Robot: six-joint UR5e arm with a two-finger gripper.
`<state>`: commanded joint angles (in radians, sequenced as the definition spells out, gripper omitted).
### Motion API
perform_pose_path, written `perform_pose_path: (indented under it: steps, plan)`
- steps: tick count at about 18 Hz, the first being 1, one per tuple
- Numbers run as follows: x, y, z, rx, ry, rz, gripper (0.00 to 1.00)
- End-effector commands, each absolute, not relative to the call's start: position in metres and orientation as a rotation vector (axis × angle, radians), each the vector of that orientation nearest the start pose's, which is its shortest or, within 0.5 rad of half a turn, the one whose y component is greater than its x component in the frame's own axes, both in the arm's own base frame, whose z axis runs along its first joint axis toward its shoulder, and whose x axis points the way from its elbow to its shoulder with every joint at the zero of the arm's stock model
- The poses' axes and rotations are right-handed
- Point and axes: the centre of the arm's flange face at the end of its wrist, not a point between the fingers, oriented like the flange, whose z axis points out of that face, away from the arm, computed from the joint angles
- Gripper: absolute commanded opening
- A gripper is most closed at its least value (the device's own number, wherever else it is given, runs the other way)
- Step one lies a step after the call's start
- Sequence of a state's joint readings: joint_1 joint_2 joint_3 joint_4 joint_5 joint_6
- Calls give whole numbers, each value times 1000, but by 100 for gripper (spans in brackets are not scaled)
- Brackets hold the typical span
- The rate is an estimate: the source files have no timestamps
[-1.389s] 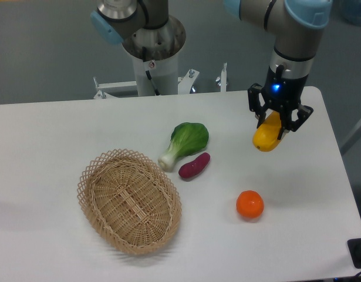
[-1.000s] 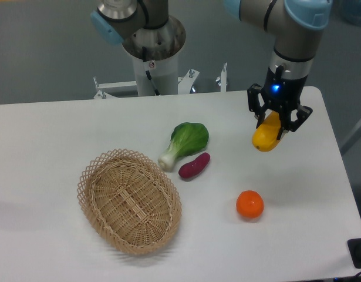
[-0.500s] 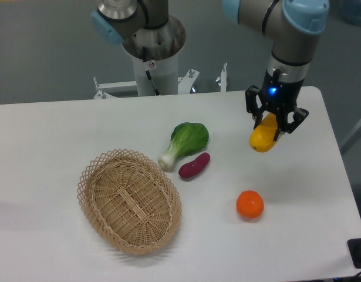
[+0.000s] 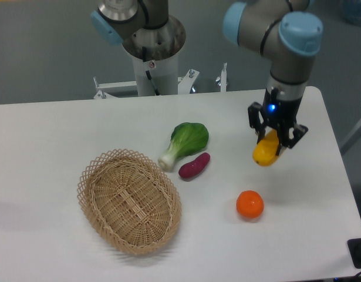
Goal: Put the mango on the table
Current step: 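Lower the held mango onto the table beside the orange, then open the gripper to release the mango and lift away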
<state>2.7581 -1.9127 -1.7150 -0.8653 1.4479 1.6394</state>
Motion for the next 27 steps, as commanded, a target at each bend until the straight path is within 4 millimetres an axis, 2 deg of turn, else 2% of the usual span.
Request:
perform_pose_path:
  steps: [4, 6, 10, 14, 17, 20, 22, 23, 27]
  plan:
    - [-520, 365, 277, -2891, 771, 254, 55]
    - [-526, 368, 257, -2882, 792, 280, 55]
    - [-518, 364, 231, -2884, 794, 270, 55]
    - [-511, 361, 218, -2892, 789, 226, 55]
    - [-511, 360, 217, -2895, 780, 223, 57]
    - [-512, 361, 220, -2893, 776, 232, 77]
    - [-514, 362, 222, -2891, 776, 243, 97]
    - [-514, 362, 223, -2891, 771, 245, 100]
    - [-515, 362, 238, -2887, 763, 280, 100]
